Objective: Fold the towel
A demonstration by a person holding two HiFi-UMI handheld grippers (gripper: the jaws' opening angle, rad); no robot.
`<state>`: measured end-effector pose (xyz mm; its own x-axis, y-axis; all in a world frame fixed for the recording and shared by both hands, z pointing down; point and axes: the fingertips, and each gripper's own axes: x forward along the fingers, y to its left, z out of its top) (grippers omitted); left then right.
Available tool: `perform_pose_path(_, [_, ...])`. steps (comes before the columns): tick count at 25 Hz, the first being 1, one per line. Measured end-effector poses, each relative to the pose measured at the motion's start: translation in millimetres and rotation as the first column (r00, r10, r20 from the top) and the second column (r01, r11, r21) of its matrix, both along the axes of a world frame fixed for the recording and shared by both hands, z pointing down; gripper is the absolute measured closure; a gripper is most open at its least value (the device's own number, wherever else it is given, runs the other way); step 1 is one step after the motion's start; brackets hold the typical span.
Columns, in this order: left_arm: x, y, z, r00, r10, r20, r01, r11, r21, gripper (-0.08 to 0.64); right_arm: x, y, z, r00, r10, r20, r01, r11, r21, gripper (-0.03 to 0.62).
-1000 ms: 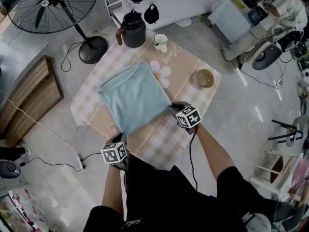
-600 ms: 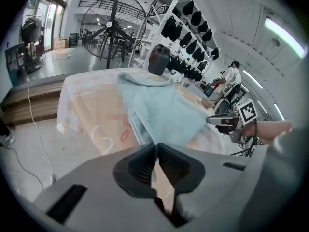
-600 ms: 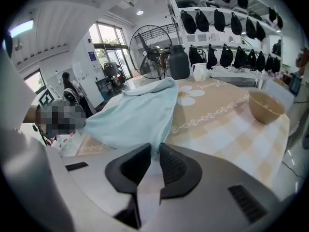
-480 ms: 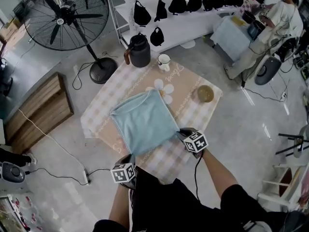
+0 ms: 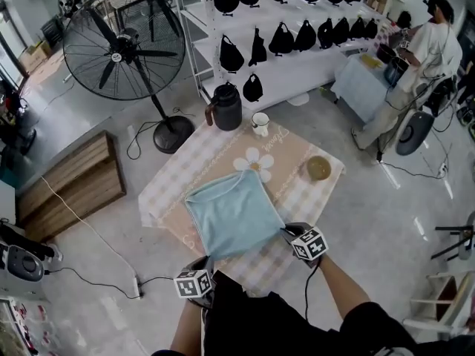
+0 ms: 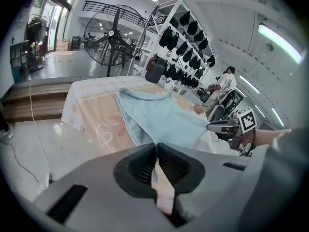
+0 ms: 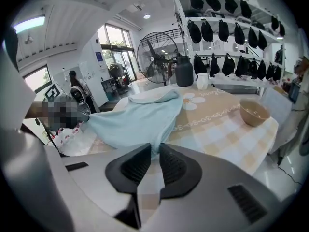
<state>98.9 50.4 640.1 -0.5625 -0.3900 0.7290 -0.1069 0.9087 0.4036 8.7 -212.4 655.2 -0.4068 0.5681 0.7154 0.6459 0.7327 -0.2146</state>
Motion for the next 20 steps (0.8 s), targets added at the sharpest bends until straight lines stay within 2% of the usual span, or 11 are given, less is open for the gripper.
perform_pose_path(5, [-8.0,3.5,-8.6,1.000,-0.011,0.025,0.011,1.000,0.018,0.535,-8.7,-1.6,-9.6,0.999,0.033,0.027,-0.033,0.999,-0.009,0.538])
perform_pose_path(11, [-34.8,15.0,-25.8,0.998,-0.034,0.051,0.030,0.997,0.070,0.535,-41.5,10.8,-36.3,0.993,0.066,0.096,-0.065,0.998,-0.012,0.538])
perform_pose_path(16, [-69.2,35.4,-34.1,0.998,-0.031,0.059,0.026,0.996,0.086,0.535,-77.4,26.4,-52.8,0.989,0.092,0.116,-0.091,0.996,-0.022,0.538])
perform_pose_path(20, [-110.5,53.5,-41.9,0.995,-0.052,0.082,0.042,0.991,0.125,0.535,-116.7,39.3,-62.9,0.982,0.105,0.155,-0.103,0.994,-0.027,0.540])
